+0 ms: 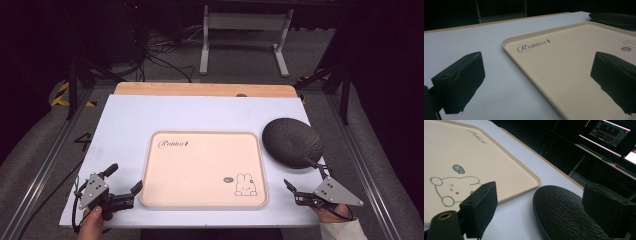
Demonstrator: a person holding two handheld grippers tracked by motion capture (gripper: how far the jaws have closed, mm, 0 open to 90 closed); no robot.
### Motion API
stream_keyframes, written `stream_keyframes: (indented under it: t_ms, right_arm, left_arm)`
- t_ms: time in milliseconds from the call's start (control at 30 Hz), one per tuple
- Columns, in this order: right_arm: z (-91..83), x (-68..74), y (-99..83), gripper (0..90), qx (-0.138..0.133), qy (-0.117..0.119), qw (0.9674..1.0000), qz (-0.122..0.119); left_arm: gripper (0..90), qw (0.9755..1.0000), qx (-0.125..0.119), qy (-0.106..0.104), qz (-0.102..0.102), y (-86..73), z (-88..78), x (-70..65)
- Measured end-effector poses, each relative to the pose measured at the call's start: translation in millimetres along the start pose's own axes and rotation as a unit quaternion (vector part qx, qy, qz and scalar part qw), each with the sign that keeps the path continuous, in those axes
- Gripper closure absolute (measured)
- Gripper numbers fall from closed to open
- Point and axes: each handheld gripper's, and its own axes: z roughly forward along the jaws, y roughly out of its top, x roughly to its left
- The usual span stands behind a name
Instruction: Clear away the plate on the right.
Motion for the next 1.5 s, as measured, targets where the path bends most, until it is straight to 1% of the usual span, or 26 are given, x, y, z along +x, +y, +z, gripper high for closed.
stream_keyframes:
  t_ms: [133, 233, 333, 400, 500, 600, 700, 767, 833, 933, 1033, 1100, 1133, 1167, 1200, 1300, 1333, 1367, 1400, 1500]
  right_arm:
    - [-1.2, 3.3, 3.1, 14.0, 0.004, -0.009, 0.9994, -0.032]
    - [-1.7, 5.3, 4.0, 14.6, 0.01, -0.017, 0.9979, -0.062]
    - [-2.3, 7.0, 3.8, 16.3, 0.012, -0.02, 0.9964, -0.082]
    - [-2.5, 7.9, 3.4, 18.0, 0.017, -0.024, 0.9946, -0.1]
    - [-3.0, 9.8, 2.7, 20.3, 0.027, -0.032, 0.99, -0.135]
    - [-3.6, 11.7, 2.6, 21.7, 0.035, -0.034, 0.9863, -0.157]
    - [-3.2, 14.5, 2.2, 22.1, 0.044, -0.042, 0.9809, -0.185]
    - [-2.5, 16.1, 1.4, 22.1, 0.05, -0.046, 0.9767, -0.204]
    - [-1.8, 16.9, 0.4, 22.2, 0.055, -0.047, 0.9737, -0.216]
    - [-0.3, 17.2, -1.4, 24.5, 0.062, -0.05, 0.9715, -0.223]
    - [0.4, 18.2, -3.9, 28.1, 0.069, -0.057, 0.9661, -0.242]
    - [0.5, 18.6, -5.6, 31.0, 0.078, -0.06, 0.9634, -0.249]
    - [1.1, 18.3, -6.8, 32.2, 0.084, -0.065, 0.9602, -0.259]
    - [1.2, 18.4, -7.5, 32.4, 0.087, -0.069, 0.9589, -0.261]
    - [1.7, 18.1, -8.6, 32.4, 0.091, -0.073, 0.9566, -0.267]
    - [3.1, 18.2, -11.7, 33.4, 0.104, -0.079, 0.9525, -0.275]
    - [3.8, 17.7, -13.0, 33.9, 0.106, -0.081, 0.9484, -0.288]
    - [4.5, 17.4, -14.2, 34.5, 0.11, -0.081, 0.9453, -0.296]
    - [5.5, 17.6, -15.6, 35.2, 0.117, -0.083, 0.9413, -0.306]
    - [8.2, 18.0, -18.1, 36.9, 0.129, -0.082, 0.9336, -0.324]
  left_arm:
    - [0.3, 1.0, -0.001, 0.001, -0.001, -0.1, 0.0, -0.3]
    - [0.2, 1.0, -0.001, 0.001, -0.001, -0.1, 0.1, -0.4]
    - [0.3, 1.0, -0.001, 0.001, 0.0, 0.0, 0.1, -0.4]
    - [0.3, 1.0, -0.001, 0.0, 0.001, 0.0, 0.0, -0.3]
    - [0.3, 1.0, -0.001, 0.0, 0.001, 0.0, 0.0, -0.4]
    - [0.3, 1.0, 0.0, 0.001, 0.001, 0.0, 0.0, -0.5]
    - [0.3, 1.0, -0.001, 0.0, 0.001, 0.0, 0.0, -0.4]
    - [0.3, 1.0, 0.0, 0.0, 0.002, 0.0, -0.2, -0.4]
    - [0.3, 1.0, 0.0, 0.0, 0.002, 0.0, -0.2, -0.4]
    - [0.3, 1.0, 0.0, 0.001, 0.001, 0.0, 0.0, -0.5]
    - [0.2, 1.0, 0.0, 0.001, 0.001, 0.0, 0.1, -0.5]
    - [0.3, 1.0, 0.001, 0.001, 0.001, 0.1, 0.2, -0.6]
    - [0.3, 1.0, 0.001, 0.001, 0.001, 0.0, 0.1, -0.6]
    - [0.2, 1.0, 0.0, 0.001, 0.001, 0.0, 0.0, -0.6]
    - [0.3, 1.0, 0.0, 0.001, 0.001, 0.0, 0.1, -0.6]
    - [0.3, 1.0, 0.0, 0.001, 0.001, 0.0, 0.0, -0.4]
    - [0.3, 1.0, 0.0, 0.001, 0.001, 0.0, 0.0, -0.4]
    - [0.3, 1.0, 0.0, 0.001, 0.001, 0.0, 0.1, -0.3]
    - [0.3, 1.0, 0.0, 0.001, 0.001, 0.0, 0.1, -0.3]
    - [0.3, 1.0, 0.0, 0.001, 0.0, 0.0, 0.0, -0.4]
